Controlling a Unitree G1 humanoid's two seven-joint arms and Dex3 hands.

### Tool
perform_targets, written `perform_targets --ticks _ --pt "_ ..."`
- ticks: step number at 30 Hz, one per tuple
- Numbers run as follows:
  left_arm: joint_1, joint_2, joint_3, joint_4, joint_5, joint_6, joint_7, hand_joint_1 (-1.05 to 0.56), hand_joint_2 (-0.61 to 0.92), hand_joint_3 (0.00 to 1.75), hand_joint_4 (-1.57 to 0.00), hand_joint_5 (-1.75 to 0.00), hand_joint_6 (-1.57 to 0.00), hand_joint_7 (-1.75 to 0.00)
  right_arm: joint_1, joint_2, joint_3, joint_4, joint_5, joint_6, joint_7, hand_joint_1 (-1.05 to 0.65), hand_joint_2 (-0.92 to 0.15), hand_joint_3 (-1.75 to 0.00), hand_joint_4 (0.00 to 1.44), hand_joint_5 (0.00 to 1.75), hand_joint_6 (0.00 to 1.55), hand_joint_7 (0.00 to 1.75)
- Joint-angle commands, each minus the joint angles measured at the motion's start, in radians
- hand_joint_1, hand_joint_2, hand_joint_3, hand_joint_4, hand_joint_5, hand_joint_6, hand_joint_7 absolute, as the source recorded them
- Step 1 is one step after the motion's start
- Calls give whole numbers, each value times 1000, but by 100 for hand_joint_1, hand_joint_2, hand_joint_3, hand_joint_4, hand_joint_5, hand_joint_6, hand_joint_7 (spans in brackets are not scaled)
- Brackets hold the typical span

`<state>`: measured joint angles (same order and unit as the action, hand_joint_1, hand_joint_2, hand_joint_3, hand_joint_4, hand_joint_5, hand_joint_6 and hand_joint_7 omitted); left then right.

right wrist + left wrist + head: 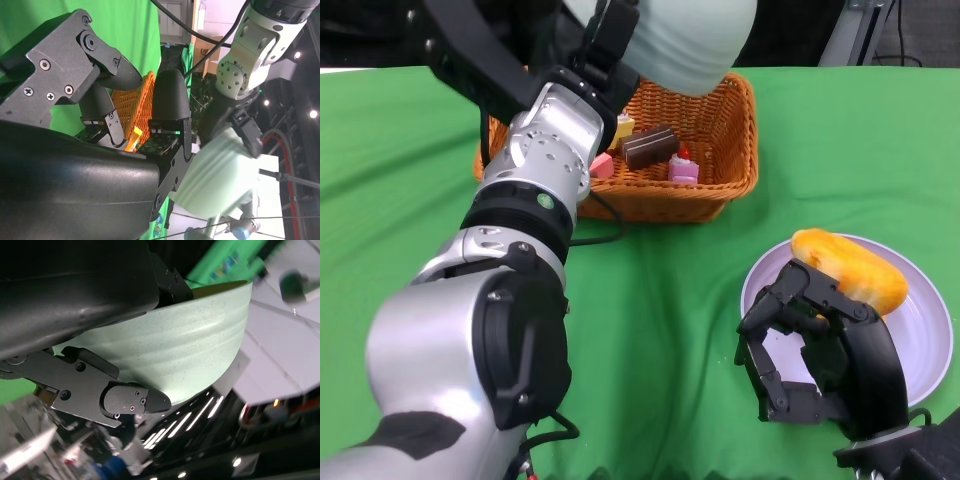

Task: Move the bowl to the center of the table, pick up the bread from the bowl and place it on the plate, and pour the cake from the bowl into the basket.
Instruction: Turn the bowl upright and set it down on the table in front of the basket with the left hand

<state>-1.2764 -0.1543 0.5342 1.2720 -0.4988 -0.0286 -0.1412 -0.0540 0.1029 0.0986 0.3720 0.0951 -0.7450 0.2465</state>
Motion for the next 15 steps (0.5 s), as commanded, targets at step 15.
perform_targets --ticks 15 --pt "100 116 -394 -82 454 -580 -175 -24 92 43 -68 -174 -64 -145 -7 -6 -8 -4 12 3 4 -2 -36 -130 73 171 63 150"
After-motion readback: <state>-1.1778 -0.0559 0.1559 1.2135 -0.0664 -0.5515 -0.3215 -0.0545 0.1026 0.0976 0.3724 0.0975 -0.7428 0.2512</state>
